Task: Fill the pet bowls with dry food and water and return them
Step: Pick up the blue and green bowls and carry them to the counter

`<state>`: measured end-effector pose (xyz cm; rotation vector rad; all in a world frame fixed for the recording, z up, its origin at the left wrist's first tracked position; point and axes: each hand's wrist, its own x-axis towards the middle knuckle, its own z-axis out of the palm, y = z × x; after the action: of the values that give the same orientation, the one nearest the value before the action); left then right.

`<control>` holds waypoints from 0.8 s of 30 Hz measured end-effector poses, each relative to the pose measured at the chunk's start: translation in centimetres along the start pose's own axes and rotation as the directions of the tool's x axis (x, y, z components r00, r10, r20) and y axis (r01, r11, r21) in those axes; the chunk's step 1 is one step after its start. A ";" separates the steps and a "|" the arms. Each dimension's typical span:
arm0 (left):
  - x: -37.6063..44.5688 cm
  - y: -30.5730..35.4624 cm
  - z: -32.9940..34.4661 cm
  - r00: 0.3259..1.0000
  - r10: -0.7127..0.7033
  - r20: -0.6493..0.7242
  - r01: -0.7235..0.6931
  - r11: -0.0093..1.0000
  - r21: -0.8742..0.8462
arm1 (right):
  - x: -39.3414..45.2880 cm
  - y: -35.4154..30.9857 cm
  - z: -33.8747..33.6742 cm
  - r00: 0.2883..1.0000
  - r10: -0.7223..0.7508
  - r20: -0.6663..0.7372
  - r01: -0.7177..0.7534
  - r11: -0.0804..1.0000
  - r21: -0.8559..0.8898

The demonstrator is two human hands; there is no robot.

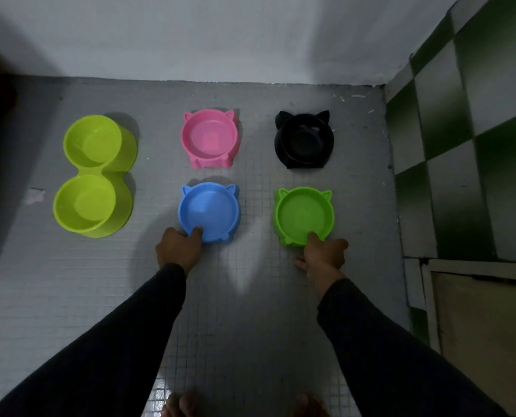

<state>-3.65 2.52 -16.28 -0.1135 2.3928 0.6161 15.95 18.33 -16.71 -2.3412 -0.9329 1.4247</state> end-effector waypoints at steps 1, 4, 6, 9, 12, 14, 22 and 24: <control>0.2 0.0 -0.1 1.000 0.005 -0.003 -0.005 1.000 0.017 | 0.0 0.0 0.0 1.000 -0.008 -0.005 0.008 1.000 -0.003; 0.2 0.5 -0.1 1.000 0.024 -0.001 -0.024 0.996 0.084 | 0.1 0.1 0.2 0.999 -0.029 -0.036 0.028 0.999 -0.031; 0.0 0.9 -0.1 0.999 0.046 -0.017 -0.045 0.994 0.102 | 0.2 0.2 0.3 0.998 -0.045 -0.035 0.043 0.998 -0.038; 0.0 1.1 -0.1 0.996 0.081 -0.039 -0.077 0.992 0.101 | 0.4 0.2 0.2 0.998 -0.060 -0.030 0.058 0.998 -0.039; 0.0 1.0 -0.1 0.996 0.083 -0.023 -0.081 0.993 0.091 | 0.8 0.2 0.3 0.995 -0.097 -0.031 0.093 0.988 -0.122; -0.1 1.0 -0.2 0.996 0.086 -0.022 -0.083 0.993 0.087 | 1.3 0.2 0.3 0.993 -0.115 -0.024 0.108 0.976 -0.187; -0.4 0.7 -0.6 0.995 0.066 -0.074 -0.069 0.997 -0.035 | 2.3 1.1 1.2 0.992 -0.118 -0.055 0.106 0.979 -0.177; -0.5 0.6 -0.6 0.997 0.020 -0.077 -0.032 0.987 -0.157 | 3.6 2.3 1.9 0.990 -0.119 -0.071 0.110 0.987 -0.122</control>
<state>-3.74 2.76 -15.29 -0.1763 2.4187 0.8271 16.37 18.64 -21.37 -2.3644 -1.1377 1.2570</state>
